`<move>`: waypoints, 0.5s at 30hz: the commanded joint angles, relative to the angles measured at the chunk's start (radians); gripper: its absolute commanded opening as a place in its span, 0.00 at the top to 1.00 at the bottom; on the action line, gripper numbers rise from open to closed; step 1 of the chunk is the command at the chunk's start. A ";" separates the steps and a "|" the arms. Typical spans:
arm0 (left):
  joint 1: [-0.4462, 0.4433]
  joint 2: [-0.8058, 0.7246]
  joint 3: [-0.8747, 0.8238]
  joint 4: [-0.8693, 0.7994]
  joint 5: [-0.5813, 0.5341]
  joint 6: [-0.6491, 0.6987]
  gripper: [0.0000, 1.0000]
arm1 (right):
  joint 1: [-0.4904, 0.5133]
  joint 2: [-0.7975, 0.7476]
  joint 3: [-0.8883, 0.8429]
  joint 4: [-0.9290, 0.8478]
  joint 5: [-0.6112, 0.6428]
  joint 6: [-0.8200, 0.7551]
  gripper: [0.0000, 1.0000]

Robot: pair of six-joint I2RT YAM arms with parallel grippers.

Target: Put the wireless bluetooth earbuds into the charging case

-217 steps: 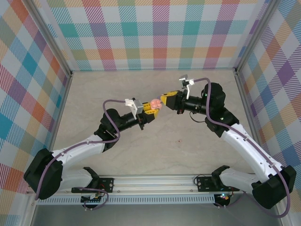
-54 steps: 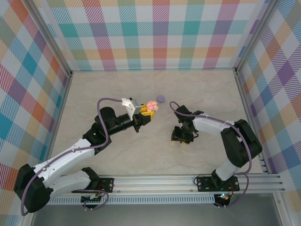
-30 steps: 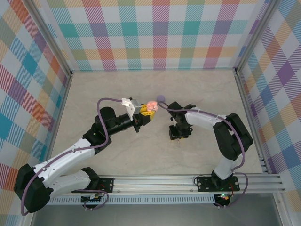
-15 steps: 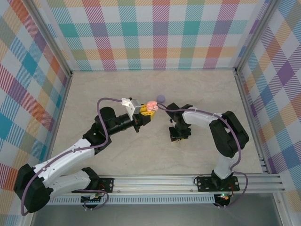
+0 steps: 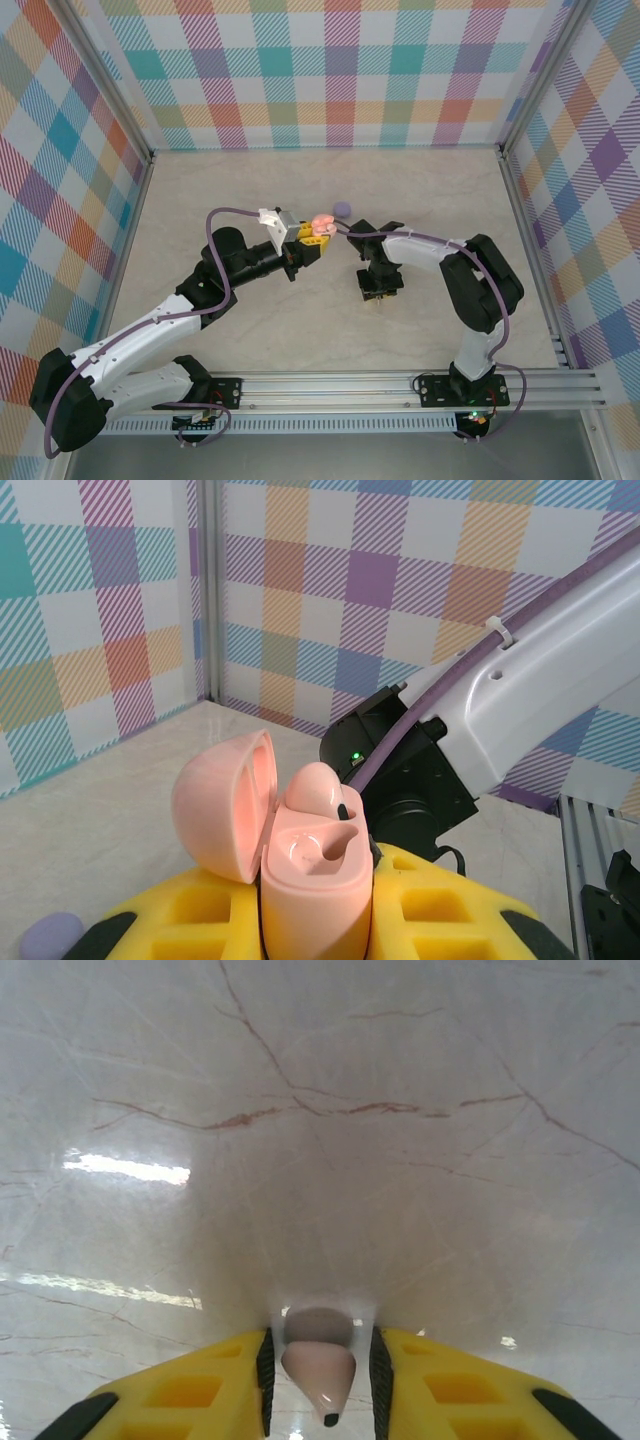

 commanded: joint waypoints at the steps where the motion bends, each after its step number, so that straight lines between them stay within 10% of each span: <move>1: -0.014 -0.020 0.010 0.029 -0.004 -0.003 0.84 | 0.012 0.044 0.005 0.014 -0.011 0.024 0.70; 15: -0.014 -0.030 -0.002 0.034 -0.011 -0.006 0.84 | 0.013 0.058 0.113 0.027 0.009 -0.023 0.77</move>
